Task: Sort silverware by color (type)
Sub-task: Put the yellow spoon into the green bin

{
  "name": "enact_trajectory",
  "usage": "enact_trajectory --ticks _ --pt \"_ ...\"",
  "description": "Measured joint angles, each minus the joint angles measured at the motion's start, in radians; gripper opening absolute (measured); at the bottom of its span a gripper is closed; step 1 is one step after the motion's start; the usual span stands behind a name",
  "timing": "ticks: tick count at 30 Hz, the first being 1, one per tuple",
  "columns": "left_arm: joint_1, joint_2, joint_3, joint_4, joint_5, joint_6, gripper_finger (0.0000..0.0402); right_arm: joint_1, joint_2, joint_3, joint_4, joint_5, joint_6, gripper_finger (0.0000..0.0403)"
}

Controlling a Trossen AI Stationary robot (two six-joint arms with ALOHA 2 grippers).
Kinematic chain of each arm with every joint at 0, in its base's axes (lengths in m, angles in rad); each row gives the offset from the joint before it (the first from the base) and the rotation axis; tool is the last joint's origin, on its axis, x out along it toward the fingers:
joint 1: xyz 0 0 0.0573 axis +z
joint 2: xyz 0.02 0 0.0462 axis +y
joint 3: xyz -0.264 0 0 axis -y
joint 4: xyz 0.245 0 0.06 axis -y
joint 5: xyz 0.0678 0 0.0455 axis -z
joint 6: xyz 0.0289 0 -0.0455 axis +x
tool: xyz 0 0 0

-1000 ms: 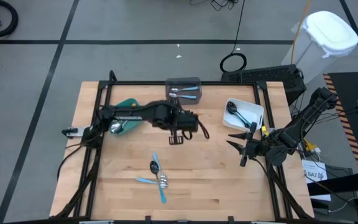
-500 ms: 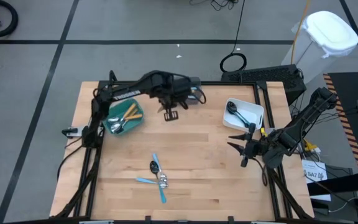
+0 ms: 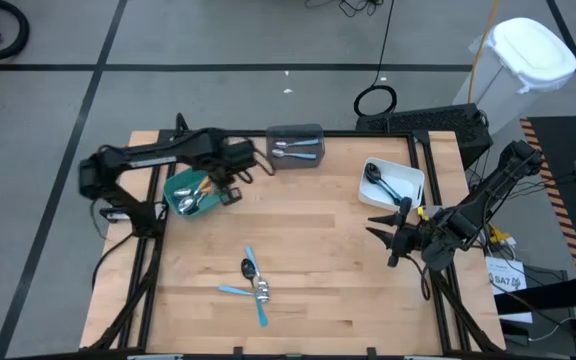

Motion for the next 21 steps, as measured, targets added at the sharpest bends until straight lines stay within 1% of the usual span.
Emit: enact_trajectory --ticks 3,6,10,13,15,21 --pt "0.002 -0.091 -0.111 0.002 0.001 -0.084 0.001 -0.013 0.0 0.0 0.058 -0.001 -0.085 0.0114" --pt "0.001 -0.135 -0.212 0.006 0.002 -0.101 0.001 -0.033 0.0 0.0 0.126 -0.003 -0.16 0.0114" --pt "0.006 -0.137 -0.317 0.022 0.003 -0.098 0.001 -0.053 0.0 0.0 0.158 -0.007 -0.21 0.0114" --pt "0.014 -0.137 -0.378 0.07 0.02 -0.071 0.001 -0.065 0.0 0.0 0.156 -0.007 -0.224 0.0114" --pt "0.022 -0.137 -0.409 0.11 0.024 -0.069 0.001 -0.072 0.0 0.0 0.156 -0.007 -0.225 0.0114" --pt "0.077 -0.137 -0.48 0.123 0.023 -0.066 0.001 -0.085 0.0 0.0 0.156 -0.011 -0.218 0.0114"
